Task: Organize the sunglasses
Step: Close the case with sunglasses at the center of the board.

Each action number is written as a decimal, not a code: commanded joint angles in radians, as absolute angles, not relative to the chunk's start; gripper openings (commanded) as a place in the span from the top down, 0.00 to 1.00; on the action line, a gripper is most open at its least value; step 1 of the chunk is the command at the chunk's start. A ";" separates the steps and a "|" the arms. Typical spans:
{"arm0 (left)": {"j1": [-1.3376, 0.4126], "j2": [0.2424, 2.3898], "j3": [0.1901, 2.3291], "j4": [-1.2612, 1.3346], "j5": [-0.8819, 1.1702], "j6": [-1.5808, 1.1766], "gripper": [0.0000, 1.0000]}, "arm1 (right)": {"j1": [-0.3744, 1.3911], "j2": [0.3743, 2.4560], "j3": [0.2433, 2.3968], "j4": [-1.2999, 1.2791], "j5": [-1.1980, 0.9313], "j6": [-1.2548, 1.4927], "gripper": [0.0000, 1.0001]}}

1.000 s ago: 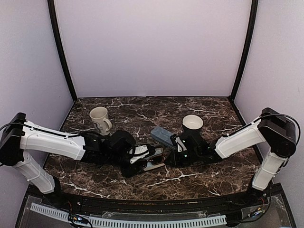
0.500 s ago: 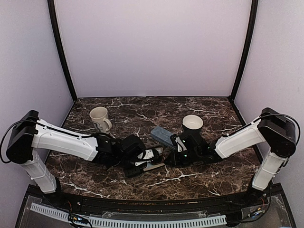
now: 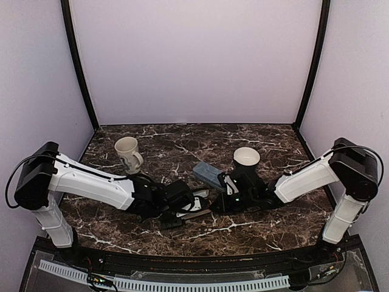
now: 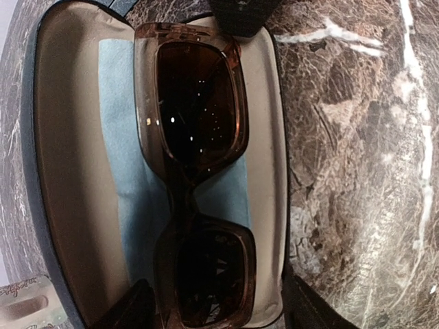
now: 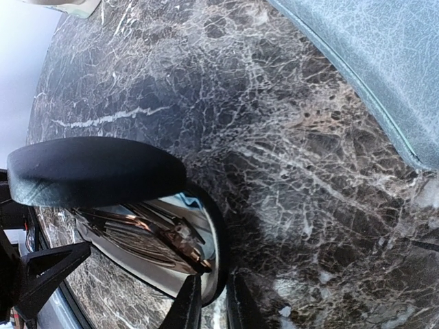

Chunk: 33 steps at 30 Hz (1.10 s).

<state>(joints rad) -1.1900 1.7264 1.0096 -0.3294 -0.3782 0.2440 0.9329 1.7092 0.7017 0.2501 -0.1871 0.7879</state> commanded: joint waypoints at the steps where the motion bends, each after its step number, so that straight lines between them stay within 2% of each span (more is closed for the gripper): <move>1: -1.198 1.739 1.019 -0.358 -0.441 0.260 0.36 | 0.930 1.723 0.715 0.278 -0.191 0.791 0.86; 16: -1.206 1.751 1.010 -0.310 -0.527 0.277 0.40 | 0.930 1.730 0.720 0.279 -0.199 0.789 0.86; 25: -1.207 1.737 1.005 -0.299 -0.492 0.274 0.49 | 0.930 1.727 0.714 0.284 -0.199 0.793 0.86; 33: -1.207 1.721 1.010 -0.319 -0.429 0.257 0.49 | 0.931 1.727 0.711 0.285 -0.200 0.794 0.86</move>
